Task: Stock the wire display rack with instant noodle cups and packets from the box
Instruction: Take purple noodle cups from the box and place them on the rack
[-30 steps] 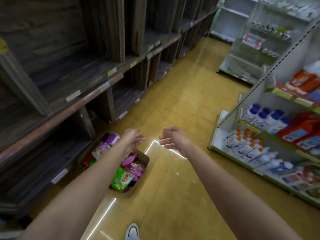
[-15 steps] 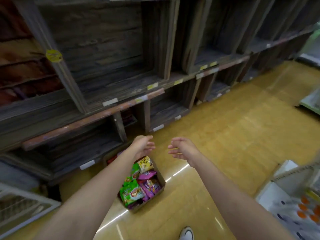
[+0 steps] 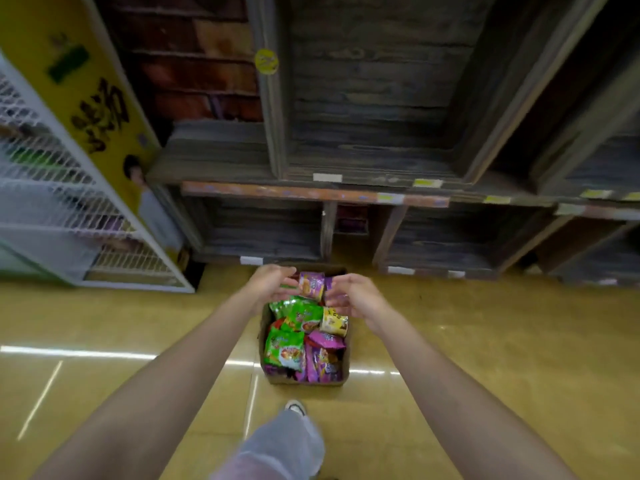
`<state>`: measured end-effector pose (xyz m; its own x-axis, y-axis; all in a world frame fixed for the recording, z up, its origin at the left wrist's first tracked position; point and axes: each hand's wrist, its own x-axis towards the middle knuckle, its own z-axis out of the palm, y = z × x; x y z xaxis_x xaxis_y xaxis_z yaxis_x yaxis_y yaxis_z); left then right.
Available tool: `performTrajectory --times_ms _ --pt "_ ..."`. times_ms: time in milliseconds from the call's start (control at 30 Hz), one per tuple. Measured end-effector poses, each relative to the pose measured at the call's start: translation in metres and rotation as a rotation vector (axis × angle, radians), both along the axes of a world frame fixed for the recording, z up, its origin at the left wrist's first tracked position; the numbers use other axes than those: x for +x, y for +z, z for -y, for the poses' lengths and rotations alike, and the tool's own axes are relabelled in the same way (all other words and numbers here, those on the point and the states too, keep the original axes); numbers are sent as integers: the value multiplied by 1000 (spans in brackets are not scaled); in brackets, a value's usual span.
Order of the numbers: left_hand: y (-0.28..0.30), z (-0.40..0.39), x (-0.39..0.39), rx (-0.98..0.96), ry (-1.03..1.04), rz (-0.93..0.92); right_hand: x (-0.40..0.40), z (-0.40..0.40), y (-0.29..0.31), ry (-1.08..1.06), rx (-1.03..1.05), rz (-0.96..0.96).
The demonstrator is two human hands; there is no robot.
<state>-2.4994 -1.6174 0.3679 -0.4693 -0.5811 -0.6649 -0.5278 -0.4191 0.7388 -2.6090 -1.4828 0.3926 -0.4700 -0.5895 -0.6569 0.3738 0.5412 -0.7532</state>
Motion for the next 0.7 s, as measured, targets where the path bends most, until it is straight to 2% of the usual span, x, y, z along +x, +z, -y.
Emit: performTrajectory --times_ms 167,400,567,700 --pt "-38 16 -20 61 91 51 -22 29 -33 46 70 85" --pt "-120 31 -99 60 8 120 -86 57 -118 19 153 170" --pt "-229 46 -144 -35 5 166 -127 88 -233 64 206 232" --pt "-320 65 -170 -9 -43 256 -163 109 -323 68 241 255"
